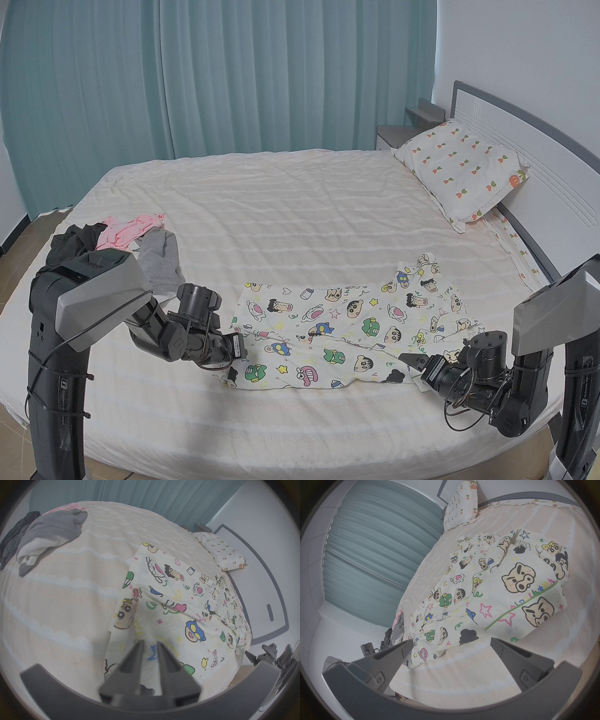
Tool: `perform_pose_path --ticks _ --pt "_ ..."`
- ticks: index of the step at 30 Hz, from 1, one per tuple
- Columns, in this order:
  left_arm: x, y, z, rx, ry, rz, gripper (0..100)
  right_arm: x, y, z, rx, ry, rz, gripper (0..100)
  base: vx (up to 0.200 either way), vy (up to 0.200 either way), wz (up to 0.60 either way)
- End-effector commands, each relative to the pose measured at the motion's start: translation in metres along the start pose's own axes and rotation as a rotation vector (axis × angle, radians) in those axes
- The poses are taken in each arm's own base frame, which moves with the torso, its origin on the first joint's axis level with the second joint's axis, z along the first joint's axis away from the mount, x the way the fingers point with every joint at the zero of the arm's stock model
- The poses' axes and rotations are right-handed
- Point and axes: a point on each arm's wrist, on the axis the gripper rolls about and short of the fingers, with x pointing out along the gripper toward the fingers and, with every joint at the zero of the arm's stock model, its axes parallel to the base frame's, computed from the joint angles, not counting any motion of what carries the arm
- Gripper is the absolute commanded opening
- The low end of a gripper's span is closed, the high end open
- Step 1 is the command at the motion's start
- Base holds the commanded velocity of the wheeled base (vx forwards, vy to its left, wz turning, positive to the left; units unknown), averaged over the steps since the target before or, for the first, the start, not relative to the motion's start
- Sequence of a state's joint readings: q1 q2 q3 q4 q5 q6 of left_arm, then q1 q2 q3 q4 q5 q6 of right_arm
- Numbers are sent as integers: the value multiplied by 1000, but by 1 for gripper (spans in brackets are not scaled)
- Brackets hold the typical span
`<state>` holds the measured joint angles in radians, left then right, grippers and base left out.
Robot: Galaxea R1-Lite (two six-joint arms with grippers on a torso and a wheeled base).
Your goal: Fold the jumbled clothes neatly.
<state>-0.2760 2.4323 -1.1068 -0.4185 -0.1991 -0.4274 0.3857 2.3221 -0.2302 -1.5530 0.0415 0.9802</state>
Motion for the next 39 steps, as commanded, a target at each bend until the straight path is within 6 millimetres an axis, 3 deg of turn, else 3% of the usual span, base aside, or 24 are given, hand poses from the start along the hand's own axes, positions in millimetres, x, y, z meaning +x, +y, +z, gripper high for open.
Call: perform_pose_path --ticks 1,20,39 --pt "-2 0 -1 -6 3 3 0 0 0 0 -1 -3 6 100 0 0 0" --pt "-28 0 -8 -7 -3 66 0 -1 0 -1 0 -1 0 100 0 0 0" --pt "-62 -7 -22 -9 109 114 0 -1 0 1 1 -9 0 100 0 0 0"
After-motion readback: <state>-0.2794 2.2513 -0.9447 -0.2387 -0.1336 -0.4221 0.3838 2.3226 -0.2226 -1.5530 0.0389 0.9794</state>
